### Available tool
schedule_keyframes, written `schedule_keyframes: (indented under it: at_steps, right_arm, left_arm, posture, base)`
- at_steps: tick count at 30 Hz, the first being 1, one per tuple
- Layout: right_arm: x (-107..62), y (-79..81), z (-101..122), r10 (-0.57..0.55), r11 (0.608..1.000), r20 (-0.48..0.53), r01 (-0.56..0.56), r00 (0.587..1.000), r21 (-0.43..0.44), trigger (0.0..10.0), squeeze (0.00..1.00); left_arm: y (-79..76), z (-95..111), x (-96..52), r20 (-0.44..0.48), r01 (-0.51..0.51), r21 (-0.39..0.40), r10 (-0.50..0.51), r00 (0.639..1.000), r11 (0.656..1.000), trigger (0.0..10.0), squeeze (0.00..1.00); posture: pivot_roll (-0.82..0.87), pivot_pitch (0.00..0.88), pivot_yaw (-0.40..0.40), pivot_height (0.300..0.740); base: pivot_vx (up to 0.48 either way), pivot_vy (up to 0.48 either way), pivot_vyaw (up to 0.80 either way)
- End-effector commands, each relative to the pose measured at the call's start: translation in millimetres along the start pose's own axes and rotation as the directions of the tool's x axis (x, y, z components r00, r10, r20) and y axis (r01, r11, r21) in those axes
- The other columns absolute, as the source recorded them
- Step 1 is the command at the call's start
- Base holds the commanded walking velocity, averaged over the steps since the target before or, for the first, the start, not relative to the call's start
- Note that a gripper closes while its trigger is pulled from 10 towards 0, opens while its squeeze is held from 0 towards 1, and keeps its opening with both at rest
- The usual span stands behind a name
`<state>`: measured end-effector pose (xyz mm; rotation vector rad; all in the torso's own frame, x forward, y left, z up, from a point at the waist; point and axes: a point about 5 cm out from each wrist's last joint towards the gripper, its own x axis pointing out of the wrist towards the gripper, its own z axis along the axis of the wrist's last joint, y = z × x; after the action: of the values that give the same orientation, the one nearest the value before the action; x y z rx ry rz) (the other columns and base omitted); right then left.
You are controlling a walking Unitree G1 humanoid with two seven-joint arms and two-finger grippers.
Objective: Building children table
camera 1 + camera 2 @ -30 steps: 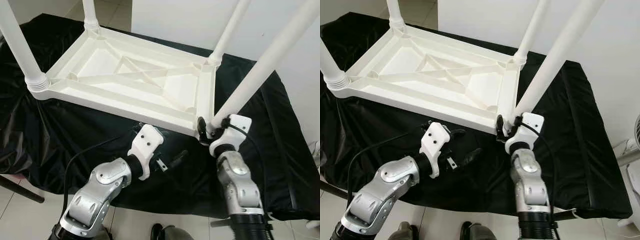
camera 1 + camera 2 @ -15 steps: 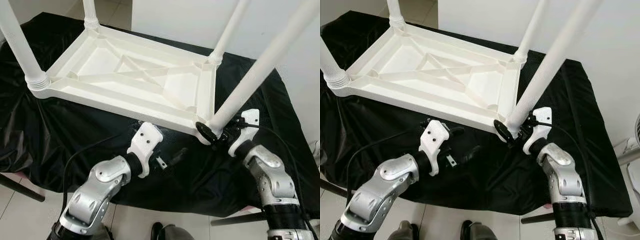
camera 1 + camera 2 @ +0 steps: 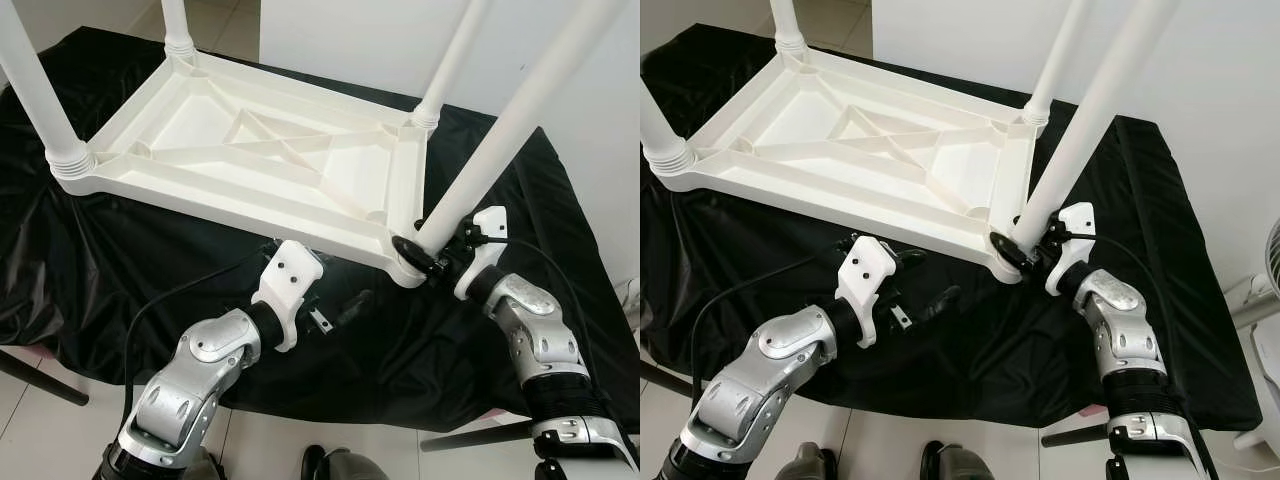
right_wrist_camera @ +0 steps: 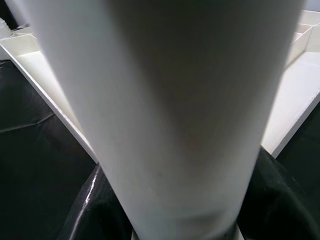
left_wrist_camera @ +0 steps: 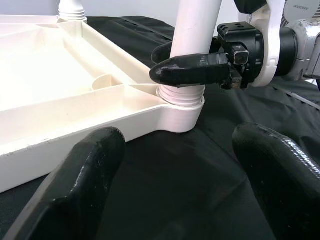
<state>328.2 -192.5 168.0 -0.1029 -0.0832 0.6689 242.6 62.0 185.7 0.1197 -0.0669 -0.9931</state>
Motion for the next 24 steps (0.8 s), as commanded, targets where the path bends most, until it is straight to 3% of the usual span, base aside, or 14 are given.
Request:
schedule_keyframes:
  at_steps: [1,10,17,18,19,21,23,24]
  right_arm:
    - [-3.9,2.7,-17,-0.001,0.999,-0.073,0.003,0.997,0.037,0.0,0.0]
    - [-4.2,8.8,-22,-0.121,0.991,-0.081,0.124,0.989,0.04,0.0,0.0]
    - [-6.1,23.7,-15,-0.297,0.953,-0.08,0.3,0.952,0.035,0.0,0.0]
    - [-7.5,26.5,-18,-0.359,0.929,-0.103,0.366,0.928,0.055,0.0,0.0]
    - [-7.5,26.5,-18,-0.359,0.929,-0.103,0.366,0.928,0.055,0.0,0.0]
    - [-10.1,35.3,-22,-0.47,0.874,-0.131,0.481,0.873,0.07,0.0,0.0]
    - [-10.1,35.3,-22,-0.47,0.874,-0.131,0.481,0.873,0.07,0.0,0.0]
    - [-10.9,40.5,-23,-0.522,0.841,-0.141,0.535,0.841,0.078,0.0,0.0]
  left_arm:
    - [-2.8,-1,2.0,0.0,0.01,0.0,-0.01,1.0,1.0,10.0,0.0]
    - [-4.6,-1,3.2,0.001,0.025,-0.004,-0.025,1.0,1.0,10.0,0.0]
    - [-7.4,-2,3.7,-0.001,0.039,-0.007,-0.039,0.999,0.999,10.0,0.0]
    - [-8.1,-2,3.9,-0.001,0.042,-0.009,-0.042,0.999,0.999,10.0,0.0]
    - [-8.1,-2,3.9,-0.001,0.042,-0.009,-0.042,0.999,0.999,10.0,0.0]
    - [-9.4,-3,4.1,-0.003,0.047,-0.012,-0.047,0.999,0.999,10.0,0.0]
    - [-9.4,-3,4.1,-0.003,0.047,-0.012,-0.047,0.999,0.999,10.0,0.0]
    - [-10.2,-3,4.0,-0.003,0.051,-0.012,-0.051,0.999,0.999,10.0,0.0]
  posture:
    - [0.06,0.173,-0.133,0.74]
    - [0.05,0.175,-0.13,0.74]
    - [0.05,0.172,-0.133,0.74]
    - [0.04,0.169,-0.136,0.74]
    - [0.04,0.169,-0.136,0.74]
    - [0.04,0.167,-0.136,0.74]
    - [0.04,0.167,-0.136,0.74]
    - [0.04,0.165,-0.135,0.74]
  base:
    - [0.0,0.0,0.0]
    - [0.0,0.0,0.0]
    - [0.0,0.0,0.0]
    - [0.0,0.0,0.0]
    - [0.0,0.0,0.0]
    - [0.0,0.0,0.0]
    - [0.0,0.0,0.0]
    - [0.0,0.0,0.0]
